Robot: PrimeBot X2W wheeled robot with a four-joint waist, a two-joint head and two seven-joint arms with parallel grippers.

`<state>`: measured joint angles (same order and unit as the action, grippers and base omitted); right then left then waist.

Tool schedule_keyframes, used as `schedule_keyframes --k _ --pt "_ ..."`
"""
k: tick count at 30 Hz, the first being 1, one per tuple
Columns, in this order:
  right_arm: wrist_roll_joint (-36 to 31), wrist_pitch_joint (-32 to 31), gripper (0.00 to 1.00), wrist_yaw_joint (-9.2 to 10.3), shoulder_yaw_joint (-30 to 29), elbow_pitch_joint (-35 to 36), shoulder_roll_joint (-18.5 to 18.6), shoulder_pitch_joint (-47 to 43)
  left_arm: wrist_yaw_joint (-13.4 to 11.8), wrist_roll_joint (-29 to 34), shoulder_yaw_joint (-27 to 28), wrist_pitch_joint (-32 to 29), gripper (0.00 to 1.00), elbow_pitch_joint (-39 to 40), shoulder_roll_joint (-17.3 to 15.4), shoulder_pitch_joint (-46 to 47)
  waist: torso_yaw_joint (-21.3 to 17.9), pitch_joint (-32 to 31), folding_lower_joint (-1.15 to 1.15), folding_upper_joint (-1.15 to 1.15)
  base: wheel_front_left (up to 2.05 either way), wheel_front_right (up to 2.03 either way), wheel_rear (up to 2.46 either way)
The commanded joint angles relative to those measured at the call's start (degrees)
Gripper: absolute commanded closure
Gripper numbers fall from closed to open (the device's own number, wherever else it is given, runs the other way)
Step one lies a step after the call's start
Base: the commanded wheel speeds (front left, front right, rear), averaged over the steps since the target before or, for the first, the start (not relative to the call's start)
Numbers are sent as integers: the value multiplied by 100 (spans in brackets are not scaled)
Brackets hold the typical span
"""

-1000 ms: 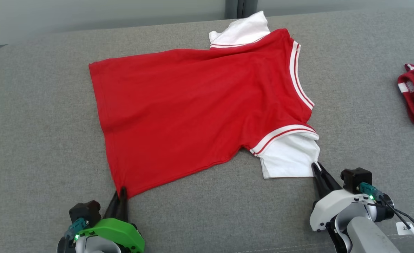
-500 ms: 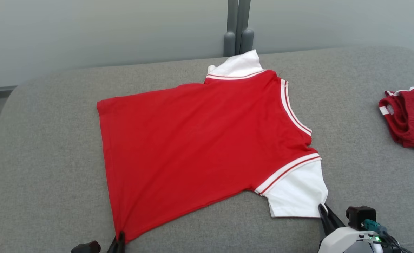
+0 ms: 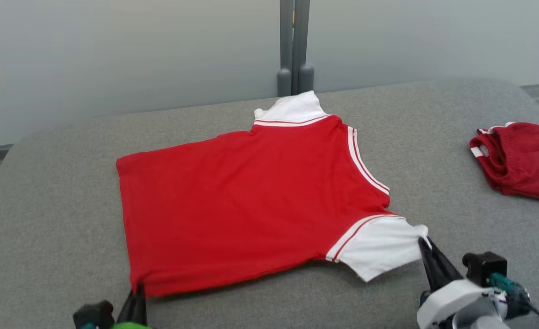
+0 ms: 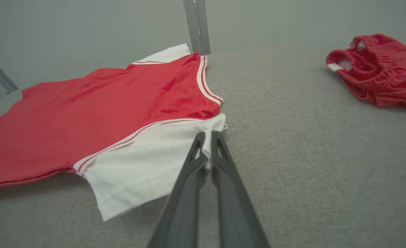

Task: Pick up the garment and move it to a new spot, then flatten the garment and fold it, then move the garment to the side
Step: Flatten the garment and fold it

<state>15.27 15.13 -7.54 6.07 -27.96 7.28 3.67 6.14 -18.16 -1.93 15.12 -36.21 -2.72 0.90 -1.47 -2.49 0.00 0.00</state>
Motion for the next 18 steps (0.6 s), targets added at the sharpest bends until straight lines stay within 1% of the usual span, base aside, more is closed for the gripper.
schedule_keyframes --k 1,5,9,13,15,18 --pt "-5 0 100 11 28 222 120 262 49 118 57 0 100 180 -57 343 -42 150 0 0 0 0 0" --pt "-63 0 100 10 72 605 330 928 112 380 -80 0 100 470 -261 1157 -35 450 0 0 0 0 0" --pt "-167 0 100 10 147 730 644 2032 136 563 -409 -1 100 452 -663 2472 -7 1029 0 0 0 0 0" --pt "-325 0 100 10 459 406 1016 3343 138 531 -949 -81 100 135 -1039 3937 7 1721 0 0 0 0 0" --pt "-387 -11 100 10 578 111 1180 4075 138 595 -1222 -166 100 -23 -1257 4675 18 2072 0 0 0 0 0" --pt "-527 -84 100 11 740 -406 1348 5227 138 663 -1524 -251 100 -325 -1430 5704 44 2532 0 0 0 0 0"
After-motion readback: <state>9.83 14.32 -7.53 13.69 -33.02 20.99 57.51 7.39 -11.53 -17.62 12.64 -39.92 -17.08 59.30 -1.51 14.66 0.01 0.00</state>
